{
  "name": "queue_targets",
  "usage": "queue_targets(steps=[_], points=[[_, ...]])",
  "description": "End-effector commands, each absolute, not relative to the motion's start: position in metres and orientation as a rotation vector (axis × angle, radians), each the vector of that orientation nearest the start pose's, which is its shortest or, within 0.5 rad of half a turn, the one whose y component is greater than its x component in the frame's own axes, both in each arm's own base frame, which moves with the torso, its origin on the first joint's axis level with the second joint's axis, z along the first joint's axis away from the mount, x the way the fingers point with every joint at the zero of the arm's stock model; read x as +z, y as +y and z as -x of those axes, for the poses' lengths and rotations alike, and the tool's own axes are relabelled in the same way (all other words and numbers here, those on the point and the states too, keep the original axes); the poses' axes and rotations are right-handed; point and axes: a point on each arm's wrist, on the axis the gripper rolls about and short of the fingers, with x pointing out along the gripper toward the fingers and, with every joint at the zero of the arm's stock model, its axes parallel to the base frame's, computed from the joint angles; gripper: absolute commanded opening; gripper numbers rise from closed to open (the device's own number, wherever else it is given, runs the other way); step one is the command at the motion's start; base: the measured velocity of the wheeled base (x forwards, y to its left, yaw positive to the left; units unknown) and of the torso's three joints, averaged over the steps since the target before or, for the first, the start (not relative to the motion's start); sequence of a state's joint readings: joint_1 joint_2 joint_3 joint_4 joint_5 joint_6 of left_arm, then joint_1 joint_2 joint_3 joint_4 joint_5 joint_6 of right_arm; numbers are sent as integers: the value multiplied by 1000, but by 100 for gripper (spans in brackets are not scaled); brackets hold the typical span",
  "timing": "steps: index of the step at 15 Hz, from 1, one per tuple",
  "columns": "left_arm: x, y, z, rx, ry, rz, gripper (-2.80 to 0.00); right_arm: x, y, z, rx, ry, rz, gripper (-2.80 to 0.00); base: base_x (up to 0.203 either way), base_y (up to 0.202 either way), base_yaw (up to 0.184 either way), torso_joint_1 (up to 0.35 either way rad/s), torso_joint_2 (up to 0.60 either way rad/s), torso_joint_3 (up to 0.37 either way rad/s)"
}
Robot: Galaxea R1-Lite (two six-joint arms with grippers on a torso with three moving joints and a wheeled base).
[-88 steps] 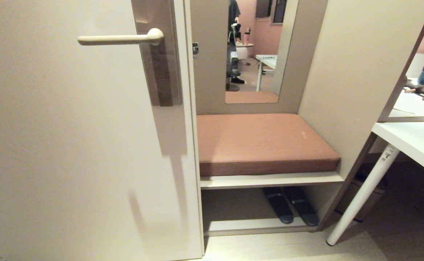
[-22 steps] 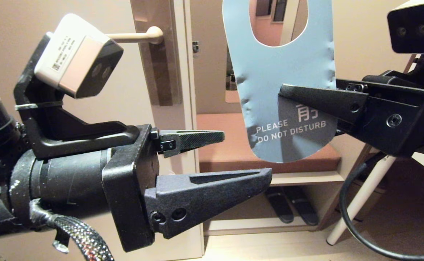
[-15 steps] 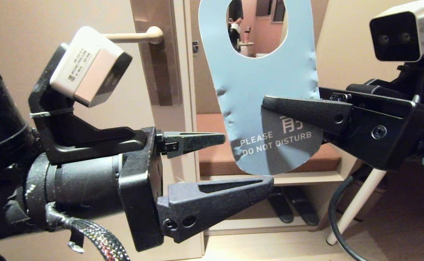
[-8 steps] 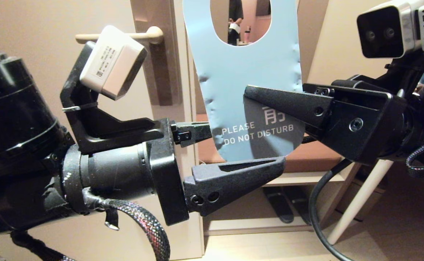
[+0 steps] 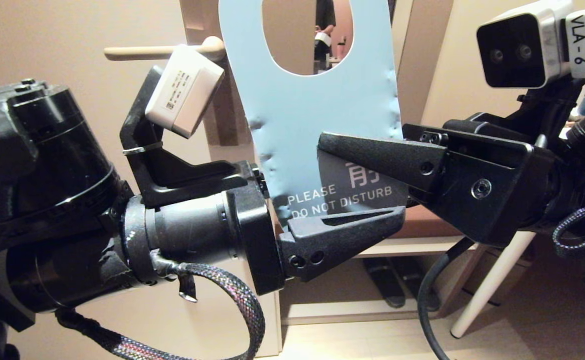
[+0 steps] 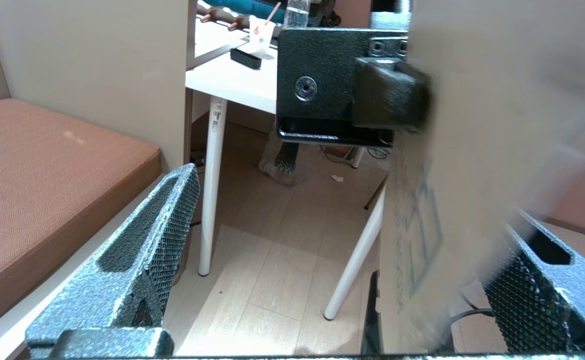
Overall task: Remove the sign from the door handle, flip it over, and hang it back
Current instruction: Hand it to the other hand
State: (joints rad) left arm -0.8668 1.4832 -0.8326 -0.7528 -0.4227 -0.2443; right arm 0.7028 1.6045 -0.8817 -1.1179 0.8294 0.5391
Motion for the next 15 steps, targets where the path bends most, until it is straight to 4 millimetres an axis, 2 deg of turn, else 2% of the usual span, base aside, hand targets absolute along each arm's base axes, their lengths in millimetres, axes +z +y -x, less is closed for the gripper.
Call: queue_targets(steps=[1,6,7,15], points=[[262,-204,-160,-1299,55,234,0,277,195,-203,1596,-18,-395,-280,0,0,0,0,0,0],[261,-204,-161,-1297,58,231,0,274,198,-206,1593,-7,-394,-280,0,0,0,0,0,0],[261,-204,-161,-1297,56,233,-280,273,198,-206,1591,-5,-394,-280,0,0,0,0,0,0],[262,-203,-161,-1295,68,257,-280,269,201,-209,1590,14,-398,-280,0,0,0,0,0,0]])
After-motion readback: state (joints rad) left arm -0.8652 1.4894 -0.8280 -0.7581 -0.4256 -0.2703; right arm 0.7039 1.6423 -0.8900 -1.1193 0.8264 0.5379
